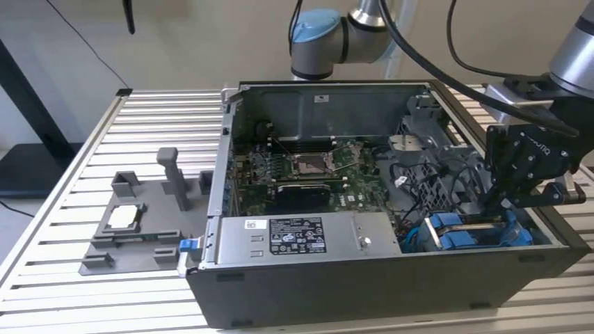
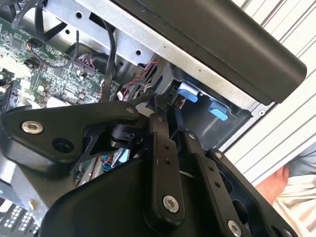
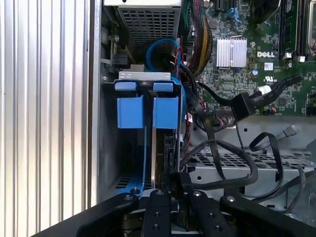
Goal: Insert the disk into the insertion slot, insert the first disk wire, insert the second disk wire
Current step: 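Insert the first disk wire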
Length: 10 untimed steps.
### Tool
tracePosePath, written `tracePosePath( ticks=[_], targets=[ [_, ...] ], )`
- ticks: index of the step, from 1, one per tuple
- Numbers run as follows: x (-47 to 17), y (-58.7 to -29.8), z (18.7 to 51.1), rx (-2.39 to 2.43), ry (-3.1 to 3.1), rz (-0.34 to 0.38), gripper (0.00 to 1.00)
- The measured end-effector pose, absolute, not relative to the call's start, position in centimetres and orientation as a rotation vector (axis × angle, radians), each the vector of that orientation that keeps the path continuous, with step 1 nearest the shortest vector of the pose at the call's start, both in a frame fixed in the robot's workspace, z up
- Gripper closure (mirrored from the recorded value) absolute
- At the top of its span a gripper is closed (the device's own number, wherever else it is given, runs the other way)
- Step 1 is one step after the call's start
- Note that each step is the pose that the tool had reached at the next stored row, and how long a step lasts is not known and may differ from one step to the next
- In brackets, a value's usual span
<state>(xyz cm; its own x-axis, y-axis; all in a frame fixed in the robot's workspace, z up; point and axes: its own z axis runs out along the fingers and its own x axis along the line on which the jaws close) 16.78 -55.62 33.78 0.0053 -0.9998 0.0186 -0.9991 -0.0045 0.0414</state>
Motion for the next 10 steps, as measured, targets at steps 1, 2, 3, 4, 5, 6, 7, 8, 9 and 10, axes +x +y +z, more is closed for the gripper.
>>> tracePosePath(
  ticks=[1, 2, 3, 4, 5, 6, 7, 8, 9, 10],
  targets=[
    [16.78, -55.62, 33.74, 2.196, -2.187, -0.025, 0.81],
    [16.78, -55.63, 33.69, 2.196, -2.187, -0.025, 0.81],
    [16.78, -55.63, 33.64, 2.195, -2.187, -0.025, 0.81],
    [16.78, -55.63, 33.58, 2.195, -2.188, -0.025, 0.81],
    [16.78, -55.63, 33.51, 2.195, -2.188, -0.025, 0.81],
    [16.78, -55.63, 33.46, 2.195, -2.188, -0.025, 0.81],
    [16.78, -55.63, 33.40, 2.195, -2.188, -0.025, 0.81],
    [16.78, -55.63, 33.37, 2.195, -2.188, -0.025, 0.81],
    [16.78, -55.63, 33.35, 2.195, -2.188, -0.025, 0.81],
    [16.78, -55.63, 33.32, 2.195, -2.188, -0.025, 0.81]
  ],
)
